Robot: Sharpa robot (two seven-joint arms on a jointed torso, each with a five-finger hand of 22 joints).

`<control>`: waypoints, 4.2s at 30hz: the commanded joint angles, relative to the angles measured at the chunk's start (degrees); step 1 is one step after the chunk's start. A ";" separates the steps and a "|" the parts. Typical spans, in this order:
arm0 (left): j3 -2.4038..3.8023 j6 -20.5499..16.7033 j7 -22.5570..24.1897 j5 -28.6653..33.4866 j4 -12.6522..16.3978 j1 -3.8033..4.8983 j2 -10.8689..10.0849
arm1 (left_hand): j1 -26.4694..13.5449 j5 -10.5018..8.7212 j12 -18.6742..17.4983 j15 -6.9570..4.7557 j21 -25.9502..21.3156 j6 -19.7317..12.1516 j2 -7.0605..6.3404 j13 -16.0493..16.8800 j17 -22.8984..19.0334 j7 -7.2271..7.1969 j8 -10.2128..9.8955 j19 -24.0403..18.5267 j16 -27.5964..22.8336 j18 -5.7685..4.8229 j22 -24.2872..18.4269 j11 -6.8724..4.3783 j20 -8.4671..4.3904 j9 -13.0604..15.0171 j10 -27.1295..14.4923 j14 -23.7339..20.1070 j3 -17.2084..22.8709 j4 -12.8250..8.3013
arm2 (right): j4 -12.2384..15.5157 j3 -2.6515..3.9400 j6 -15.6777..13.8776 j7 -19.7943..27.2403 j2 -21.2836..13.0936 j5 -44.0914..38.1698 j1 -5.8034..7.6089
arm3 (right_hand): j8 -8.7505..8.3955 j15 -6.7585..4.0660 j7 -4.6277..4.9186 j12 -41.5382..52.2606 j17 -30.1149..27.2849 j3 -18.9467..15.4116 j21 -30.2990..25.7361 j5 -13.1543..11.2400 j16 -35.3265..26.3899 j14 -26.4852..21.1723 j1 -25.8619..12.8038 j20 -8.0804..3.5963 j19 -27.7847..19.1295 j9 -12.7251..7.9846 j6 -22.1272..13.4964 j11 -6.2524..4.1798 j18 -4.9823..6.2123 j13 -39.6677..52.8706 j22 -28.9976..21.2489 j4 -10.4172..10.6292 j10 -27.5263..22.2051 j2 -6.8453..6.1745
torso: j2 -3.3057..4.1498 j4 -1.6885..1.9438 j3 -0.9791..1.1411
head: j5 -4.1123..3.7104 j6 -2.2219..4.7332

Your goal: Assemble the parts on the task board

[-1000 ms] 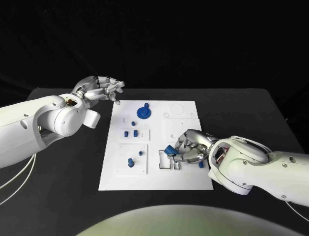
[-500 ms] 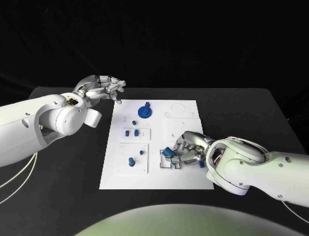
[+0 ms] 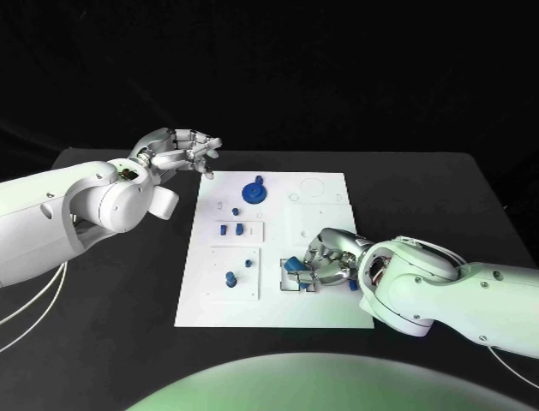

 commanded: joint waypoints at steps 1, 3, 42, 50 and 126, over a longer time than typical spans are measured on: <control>0.04 0.38 0.13 0.12 0.12 0.04 0.06 | -0.17 -0.08 -0.37 0.19 -0.26 -0.31 -0.19 -0.07 -0.10 0.18 -0.32 0.42 -0.37 0.80 -0.09 0.27 0.06 -0.09 -0.04 0.12 0.40 0.02 | -0.18 0.00 0.91 -0.15 0.29 -0.59 -0.17 | 0.15 -0.22 -0.21 -0.23 10.14 -0.46 -0.12 -0.83 0.11 4.93 -0.63 -0.39 3.41 0.08 0.12 -0.04 -0.67 5.39 12.77 -0.02 0.19 0.09 | 0.02 -0.02 0.04 | 0.20 -0.01; 0.04 0.36 0.11 0.12 0.12 0.04 0.07 | -0.17 -0.08 -0.37 0.19 -0.26 -0.31 -0.19 -0.07 -0.10 0.18 -0.32 0.42 -0.37 0.80 -0.09 0.27 0.06 -0.09 -0.04 0.12 0.40 0.02 | -0.28 0.00 0.78 -0.16 0.41 -0.61 -0.23 | 0.15 -0.20 -0.17 -0.58 9.94 -0.81 -0.45 -1.65 0.02 4.88 -0.67 -0.38 3.31 0.12 -0.08 -0.01 -0.61 5.13 12.68 -0.07 -0.01 -0.09 | 0.01 -0.04 0.03 | 0.29 -0.01; 0.03 0.38 -0.35 0.07 0.21 0.05 -0.47 | -0.37 -0.05 -0.35 0.26 -0.35 -0.50 -0.08 -0.13 -0.11 0.31 -0.35 0.49 -0.38 0.79 -0.16 0.36 0.10 -0.16 -0.16 0.12 0.59 0.04 | 2.44 -0.01 1.50 0.26 -2.09 -3.70 -0.54 | 1.86 -0.10 -0.13 -1.05 9.98 -19.91 -0.63 -15.67 -0.07 4.90 -5.73 -0.25 3.27 1.44 -1.17 0.08 -0.58 5.54 12.66 0.25 0.03 4.55 | -0.04 -0.16 -0.07 | -0.22 -0.01; 0.03 0.43 -0.37 0.02 0.21 0.05 -0.65 | -0.51 -0.04 -0.29 0.33 -0.44 -0.63 -0.09 -0.17 -0.12 0.39 -0.31 0.55 -0.38 0.79 -0.23 0.44 0.15 -0.20 -0.23 0.13 0.75 -0.02 | 3.32 -0.02 1.64 0.33 -2.57 -4.21 -1.01 | 2.00 -0.13 -0.20 -0.59 10.18 -19.79 -0.38 -15.48 0.02 4.95 -5.62 -0.26 3.35 1.47 -0.95 0.02 -0.63 5.94 12.73 0.25 0.32 5.46 | -0.05 0.03 0.05 | -0.28 0.03; 0.01 0.99 -0.06 0.00 0.30 0.03 -1.54 | -0.34 -0.04 -0.12 0.35 -0.60 -0.69 -0.20 -0.26 -0.15 0.41 -0.11 0.71 -0.38 0.81 -0.36 0.45 0.20 -0.24 -0.28 0.15 1.27 -0.09 | 3.79 -0.07 -8.84 7.04 -17.08 -4.36 1.12 | 1.17 0.04 0.18 -0.86 10.24 -23.20 -0.32 -10.93 -0.02 4.94 12.38 -0.19 3.27 0.99 -2.18 0.27 -0.64 6.67 12.72 -0.33 0.54 6.12 | 0.04 -0.29 0.03 | -2.62 0.19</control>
